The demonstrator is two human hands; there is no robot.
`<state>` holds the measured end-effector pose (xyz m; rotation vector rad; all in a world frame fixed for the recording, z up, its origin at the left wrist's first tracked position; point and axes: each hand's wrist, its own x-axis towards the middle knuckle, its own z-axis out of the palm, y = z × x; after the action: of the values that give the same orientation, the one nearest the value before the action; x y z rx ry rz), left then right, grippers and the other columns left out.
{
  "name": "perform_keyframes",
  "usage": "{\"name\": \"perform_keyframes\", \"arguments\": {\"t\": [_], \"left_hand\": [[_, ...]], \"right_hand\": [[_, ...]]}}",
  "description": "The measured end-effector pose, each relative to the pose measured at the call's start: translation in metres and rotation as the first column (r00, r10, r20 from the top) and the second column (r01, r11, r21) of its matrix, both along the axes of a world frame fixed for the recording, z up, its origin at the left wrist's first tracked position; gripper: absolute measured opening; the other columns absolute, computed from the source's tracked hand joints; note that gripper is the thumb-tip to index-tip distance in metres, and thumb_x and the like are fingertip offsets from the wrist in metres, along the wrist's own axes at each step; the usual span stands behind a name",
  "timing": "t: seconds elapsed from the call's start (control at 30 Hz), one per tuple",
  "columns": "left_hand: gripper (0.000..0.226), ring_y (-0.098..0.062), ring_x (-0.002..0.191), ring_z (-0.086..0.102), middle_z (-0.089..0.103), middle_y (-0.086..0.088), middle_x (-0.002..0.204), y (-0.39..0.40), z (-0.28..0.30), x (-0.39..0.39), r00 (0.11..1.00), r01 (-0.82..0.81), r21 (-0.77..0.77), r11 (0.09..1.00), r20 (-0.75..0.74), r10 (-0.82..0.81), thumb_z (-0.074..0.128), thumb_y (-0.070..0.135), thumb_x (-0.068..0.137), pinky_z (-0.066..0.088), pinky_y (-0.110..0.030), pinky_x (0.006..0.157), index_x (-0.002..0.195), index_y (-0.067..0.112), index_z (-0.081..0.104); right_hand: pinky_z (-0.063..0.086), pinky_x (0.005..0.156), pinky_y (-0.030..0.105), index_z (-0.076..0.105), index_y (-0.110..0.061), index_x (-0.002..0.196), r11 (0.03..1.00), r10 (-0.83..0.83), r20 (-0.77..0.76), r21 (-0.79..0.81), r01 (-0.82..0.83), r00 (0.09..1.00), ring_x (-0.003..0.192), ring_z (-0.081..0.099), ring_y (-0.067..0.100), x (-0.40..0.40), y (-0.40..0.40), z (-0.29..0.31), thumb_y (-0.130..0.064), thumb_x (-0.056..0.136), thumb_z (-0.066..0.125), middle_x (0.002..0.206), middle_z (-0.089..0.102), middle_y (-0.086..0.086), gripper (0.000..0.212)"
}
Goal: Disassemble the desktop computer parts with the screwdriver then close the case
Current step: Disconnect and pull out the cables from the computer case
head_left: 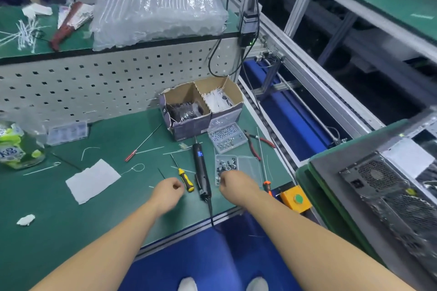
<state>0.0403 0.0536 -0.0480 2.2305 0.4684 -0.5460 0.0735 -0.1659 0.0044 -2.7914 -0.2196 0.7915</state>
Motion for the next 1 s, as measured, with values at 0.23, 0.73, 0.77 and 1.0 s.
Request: {"name": "perform_keyframes", "arguments": {"t": [0.23,0.73,0.77,1.0], "left_hand": [[0.007,-0.017,0.066,0.058,0.069,0.000,0.086,-0.013,-0.011,0.010,1.000,0.016,-0.025,1.000,0.009,-0.016,0.064,0.023,0.095,0.040,-0.025,0.057,0.092,0.017,0.068],[0.009,-0.022,0.090,0.064,0.069,0.003,0.094,-0.004,-0.009,0.053,0.996,0.003,0.084,0.996,0.092,-0.011,0.066,0.028,0.092,0.044,-0.029,0.073,0.097,0.021,0.067],[0.010,-0.022,0.091,0.064,0.069,0.003,0.095,-0.003,-0.008,0.058,0.996,0.013,0.095,0.995,0.087,-0.021,0.066,0.028,0.092,0.045,-0.029,0.076,0.098,0.020,0.067],[0.007,-0.009,0.080,0.061,0.065,0.012,0.089,-0.031,-0.017,0.062,0.996,0.069,0.097,0.993,0.052,-0.074,0.067,0.033,0.093,0.043,-0.025,0.063,0.094,0.027,0.063]], "right_hand": [[0.055,0.086,0.039,0.066,-0.010,0.114,0.999,-0.021,-0.016,-0.037,0.021,1.000,0.104,0.064,0.037,-0.002,-0.020,-0.003,-0.015,0.099,0.047,0.114,0.068,0.015,0.026],[0.055,0.091,0.039,0.065,-0.013,0.112,0.997,-0.056,-0.056,-0.051,0.053,0.997,0.106,0.065,0.034,-0.001,-0.024,-0.015,-0.018,0.098,0.049,0.116,0.067,0.011,0.022],[0.055,0.092,0.039,0.065,-0.013,0.112,0.998,-0.055,-0.054,-0.043,0.053,0.997,0.107,0.065,0.034,0.001,-0.022,-0.017,-0.017,0.098,0.049,0.116,0.067,0.011,0.021],[0.052,0.086,0.038,0.065,-0.013,0.117,0.997,-0.006,-0.104,-0.073,-0.001,0.995,0.107,0.065,0.035,0.011,-0.032,-0.043,-0.016,0.098,0.049,0.119,0.067,0.011,0.025]]}}
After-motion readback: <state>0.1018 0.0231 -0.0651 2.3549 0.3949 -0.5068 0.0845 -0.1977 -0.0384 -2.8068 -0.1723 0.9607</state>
